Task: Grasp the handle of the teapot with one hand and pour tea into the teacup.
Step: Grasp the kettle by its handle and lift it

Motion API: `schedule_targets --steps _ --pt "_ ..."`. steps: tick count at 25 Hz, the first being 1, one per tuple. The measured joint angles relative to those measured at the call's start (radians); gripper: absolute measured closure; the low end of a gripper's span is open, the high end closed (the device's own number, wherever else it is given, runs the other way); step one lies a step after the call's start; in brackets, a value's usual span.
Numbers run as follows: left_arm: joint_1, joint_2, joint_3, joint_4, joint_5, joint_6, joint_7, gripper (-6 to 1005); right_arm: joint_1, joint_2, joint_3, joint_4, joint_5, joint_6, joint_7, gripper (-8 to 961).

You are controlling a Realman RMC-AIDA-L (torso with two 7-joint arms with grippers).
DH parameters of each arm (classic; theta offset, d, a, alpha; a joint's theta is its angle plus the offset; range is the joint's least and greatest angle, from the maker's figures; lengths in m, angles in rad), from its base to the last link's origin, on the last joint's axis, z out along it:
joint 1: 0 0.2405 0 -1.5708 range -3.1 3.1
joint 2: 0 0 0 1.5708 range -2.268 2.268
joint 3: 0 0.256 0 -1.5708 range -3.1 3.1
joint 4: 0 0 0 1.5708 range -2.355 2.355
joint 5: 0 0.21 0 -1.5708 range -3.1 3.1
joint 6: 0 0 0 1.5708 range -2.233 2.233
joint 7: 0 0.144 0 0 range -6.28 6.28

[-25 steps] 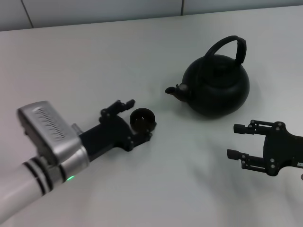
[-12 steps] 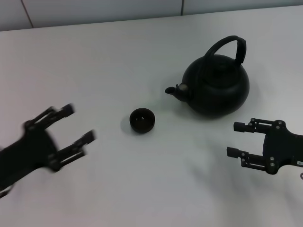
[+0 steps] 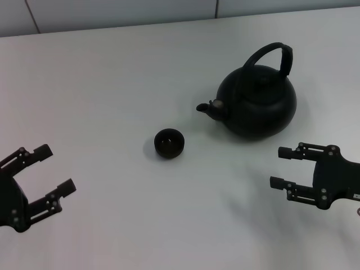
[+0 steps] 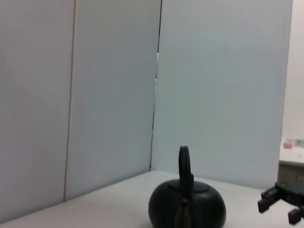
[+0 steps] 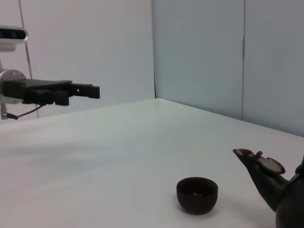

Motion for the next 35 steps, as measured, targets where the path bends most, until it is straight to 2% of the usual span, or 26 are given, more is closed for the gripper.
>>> schedule_targets --steps 3,8,14,19,22,23,25,27,28,29,33,35 --pt "0.001 -0.01 0.0 0.025 0.034 -0.025 0.008 199 0.0 0.0 0.0 0.005 0.0 0.0 0.0 322" --pt "0.005 -0.041 0.001 0.064 0.143 -0.157 0.069 199 -0.004 0.0 0.0 0.006 0.0 -0.001 0.0 322" --pt "0.005 -0.043 0.001 0.059 0.149 -0.167 0.07 199 -0.012 0.0 0.0 0.01 0.013 -0.001 0.001 322" --pt "0.002 -0.043 -0.004 0.057 0.147 -0.163 0.069 199 -0.04 0.0 0.0 0.047 0.11 -0.001 -0.027 322" --pt "0.0 -0.045 -0.006 0.056 0.146 -0.163 0.069 199 -0.078 0.0 0.001 0.13 0.237 0.01 -0.104 321" --pt "-0.001 -0.047 -0.007 0.056 0.146 -0.163 0.07 199 -0.103 0.0 0.003 0.226 0.345 0.024 -0.18 321" --pt "-0.002 -0.048 -0.007 0.056 0.146 -0.163 0.07 199 -0.113 0.001 0.004 0.275 0.393 0.033 -0.223 322" --pt "-0.003 -0.049 -0.008 0.056 0.145 -0.165 0.07 199 -0.132 0.003 0.013 0.388 0.507 0.056 -0.345 322" --pt "-0.003 -0.049 -0.008 0.056 0.144 -0.165 0.07 199 -0.144 0.006 0.04 0.51 0.602 0.082 -0.485 323" --pt "-0.003 -0.049 -0.008 0.056 0.143 -0.166 0.07 199 -0.144 0.006 0.04 0.51 0.602 0.082 -0.485 323" --pt "-0.009 -0.05 -0.008 0.038 0.141 -0.17 0.071 199 -0.149 0.008 0.105 0.696 0.743 0.149 -0.694 325" --pt "-0.01 -0.049 -0.008 0.034 0.141 -0.17 0.071 199 -0.148 0.008 0.107 0.711 0.753 0.157 -0.709 325"
